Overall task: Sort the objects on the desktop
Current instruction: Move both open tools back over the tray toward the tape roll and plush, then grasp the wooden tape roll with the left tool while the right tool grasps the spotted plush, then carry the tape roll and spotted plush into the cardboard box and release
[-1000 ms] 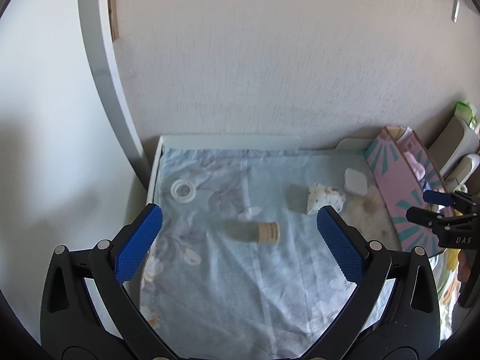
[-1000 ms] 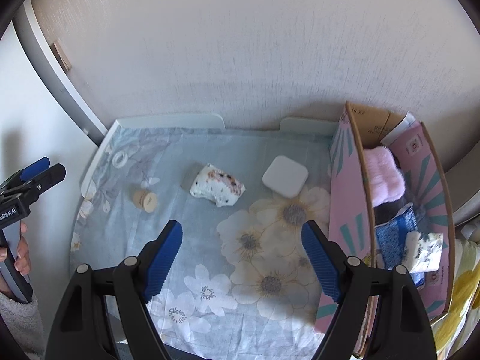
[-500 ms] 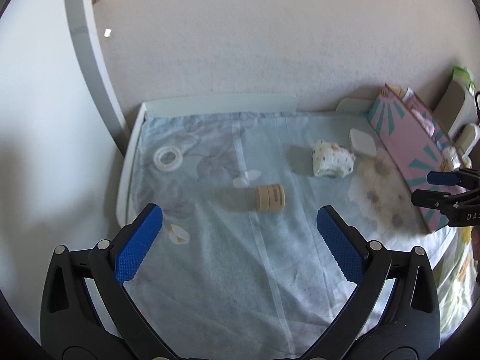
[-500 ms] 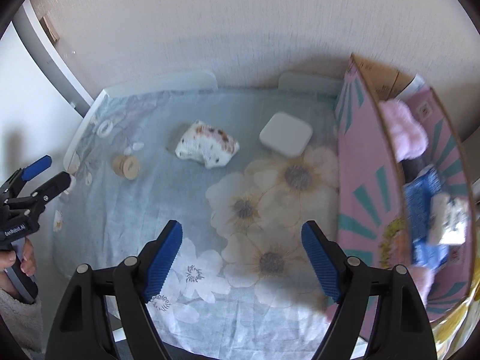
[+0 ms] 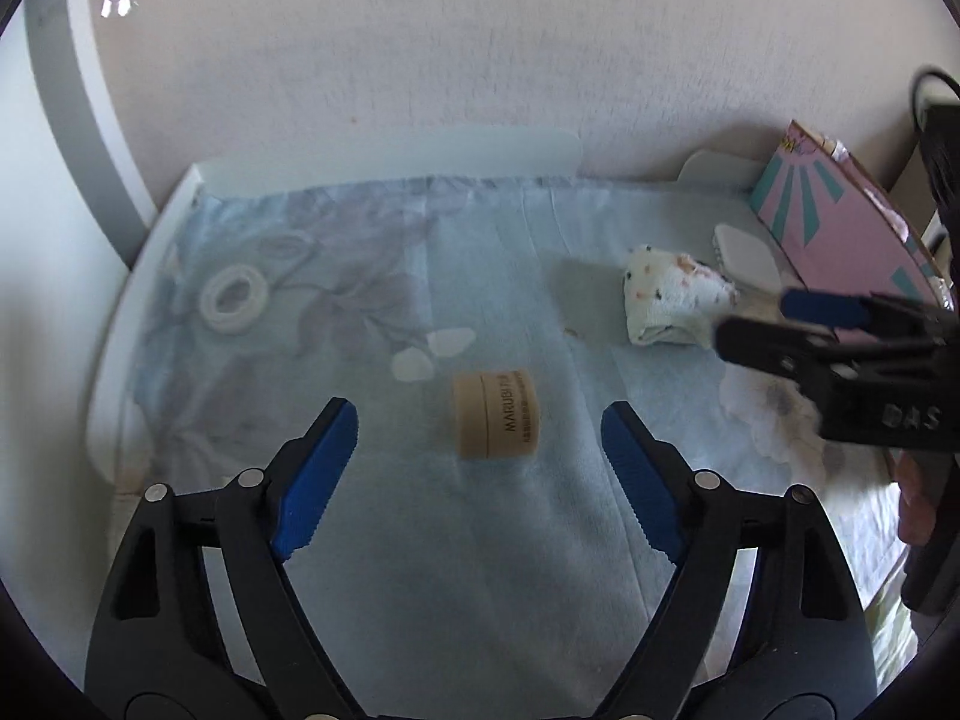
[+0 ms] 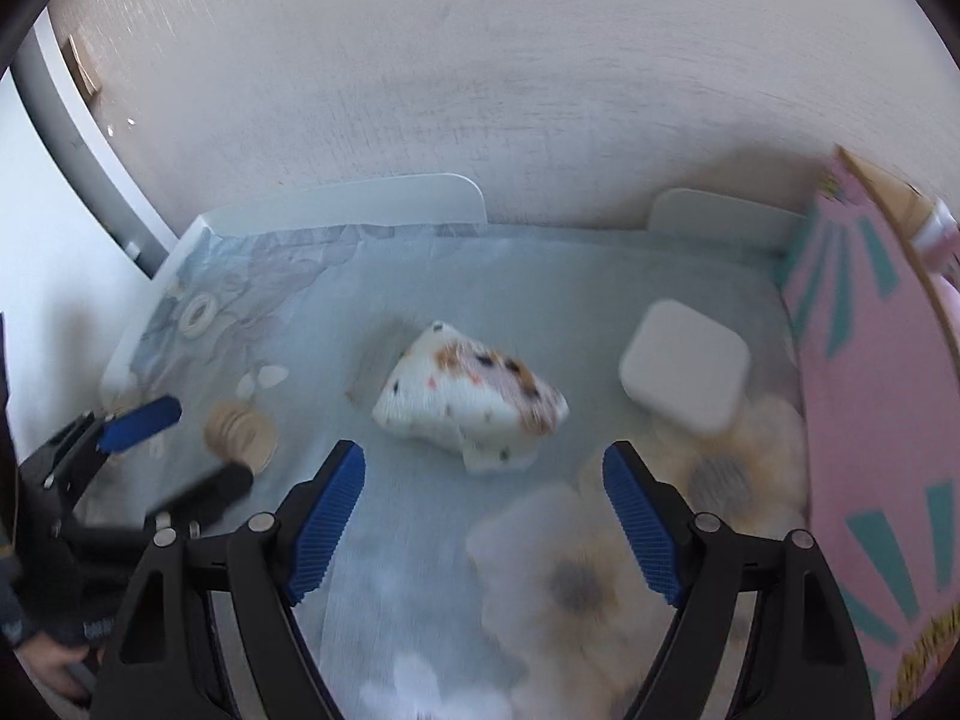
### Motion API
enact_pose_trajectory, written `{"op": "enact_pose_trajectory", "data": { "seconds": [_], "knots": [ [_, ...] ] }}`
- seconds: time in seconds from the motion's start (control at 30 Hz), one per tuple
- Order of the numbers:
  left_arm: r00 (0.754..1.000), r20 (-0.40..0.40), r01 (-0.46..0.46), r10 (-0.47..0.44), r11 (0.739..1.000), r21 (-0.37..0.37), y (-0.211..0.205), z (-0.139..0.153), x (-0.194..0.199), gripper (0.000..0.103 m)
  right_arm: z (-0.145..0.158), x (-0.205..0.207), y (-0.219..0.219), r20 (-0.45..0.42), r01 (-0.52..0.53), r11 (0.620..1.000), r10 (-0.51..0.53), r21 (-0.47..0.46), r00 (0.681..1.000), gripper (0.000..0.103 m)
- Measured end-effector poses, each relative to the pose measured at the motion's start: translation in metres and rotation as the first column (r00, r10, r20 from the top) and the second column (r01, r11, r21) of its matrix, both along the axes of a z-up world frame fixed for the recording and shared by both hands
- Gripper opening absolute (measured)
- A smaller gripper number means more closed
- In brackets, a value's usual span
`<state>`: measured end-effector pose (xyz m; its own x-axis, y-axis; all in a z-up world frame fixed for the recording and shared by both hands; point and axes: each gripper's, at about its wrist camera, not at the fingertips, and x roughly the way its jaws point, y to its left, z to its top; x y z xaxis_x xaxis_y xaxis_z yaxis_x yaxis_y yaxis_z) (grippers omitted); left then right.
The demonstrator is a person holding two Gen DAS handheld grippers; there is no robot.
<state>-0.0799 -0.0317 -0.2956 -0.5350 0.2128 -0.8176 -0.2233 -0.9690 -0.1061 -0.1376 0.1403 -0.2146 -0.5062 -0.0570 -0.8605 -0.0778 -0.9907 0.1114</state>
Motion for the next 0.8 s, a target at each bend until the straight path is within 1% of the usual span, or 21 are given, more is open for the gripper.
{"op": "enact_pose_trajectory", "data": {
  "seconds": [0.03,0.1,0.13,0.17,0.2,0.23,0.27,0.3,0.37,0.53,0.6,0.8],
  "knots": [
    [1.0,0.003,-0.002,0.002,1.0,0.001,0.0,-0.002,0.0,0.082,-0.002,-0.003,0.0,0.0,-0.001,1.0,0.001,-0.003,1.0,0.079],
    [1.0,0.001,-0.006,0.006,1.0,0.005,0.001,-0.004,-0.002,0.075,-0.006,-0.009,0.0,0.001,-0.007,1.0,0.007,-0.001,1.0,0.079],
    [1.0,0.004,-0.005,0.005,1.0,0.004,0.001,-0.005,-0.003,0.068,-0.009,-0.012,-0.002,0.006,-0.015,1.0,0.015,0.01,1.0,0.076],
    [1.0,0.009,0.0,-0.001,1.0,0.003,0.001,-0.006,-0.005,0.058,-0.012,-0.014,-0.004,0.012,-0.028,0.999,0.027,0.027,1.0,0.064],
    [1.0,0.013,0.008,-0.008,1.0,-0.002,0.002,-0.008,-0.007,0.05,-0.014,-0.016,-0.006,0.02,-0.041,0.998,0.04,0.044,0.999,0.06],
    [1.0,0.016,0.015,-0.015,1.0,-0.008,0.002,-0.01,-0.008,0.038,-0.015,-0.017,-0.007,0.018,-0.049,0.996,0.047,0.069,0.999,0.056],
    [1.0,0.021,0.024,-0.023,1.0,-0.008,0.002,-0.011,-0.009,0.029,-0.014,-0.017,-0.008,0.015,-0.052,0.996,0.051,0.077,0.999,0.05],
    [0.999,0.022,0.034,-0.034,0.999,-0.005,0.001,-0.012,-0.01,0.026,-0.013,-0.017,-0.008,0.014,-0.051,0.995,0.05,0.083,0.999,0.048],
    [0.999,0.013,0.04,-0.04,0.999,-0.017,0.0,-0.012,-0.011,0.025,-0.012,-0.015,-0.005,0.01,-0.041,0.996,0.04,0.083,0.999,0.036],
    [0.999,0.007,0.037,-0.037,0.999,-0.018,-0.005,-0.005,-0.013,0.025,-0.009,-0.013,0.002,0.017,-0.034,0.998,0.033,0.055,0.999,0.026],
    [0.999,0.002,0.035,-0.035,0.999,-0.025,-0.006,-0.001,-0.014,0.025,-0.005,-0.012,0.003,0.007,-0.029,0.998,0.029,0.052,1.0,0.023],
    [0.999,-0.013,0.032,-0.032,0.999,-0.023,-0.006,0.011,-0.014,0.025,0.004,-0.008,0.008,-0.01,-0.013,1.0,0.013,0.011,1.0,0.018]
  ]
}}
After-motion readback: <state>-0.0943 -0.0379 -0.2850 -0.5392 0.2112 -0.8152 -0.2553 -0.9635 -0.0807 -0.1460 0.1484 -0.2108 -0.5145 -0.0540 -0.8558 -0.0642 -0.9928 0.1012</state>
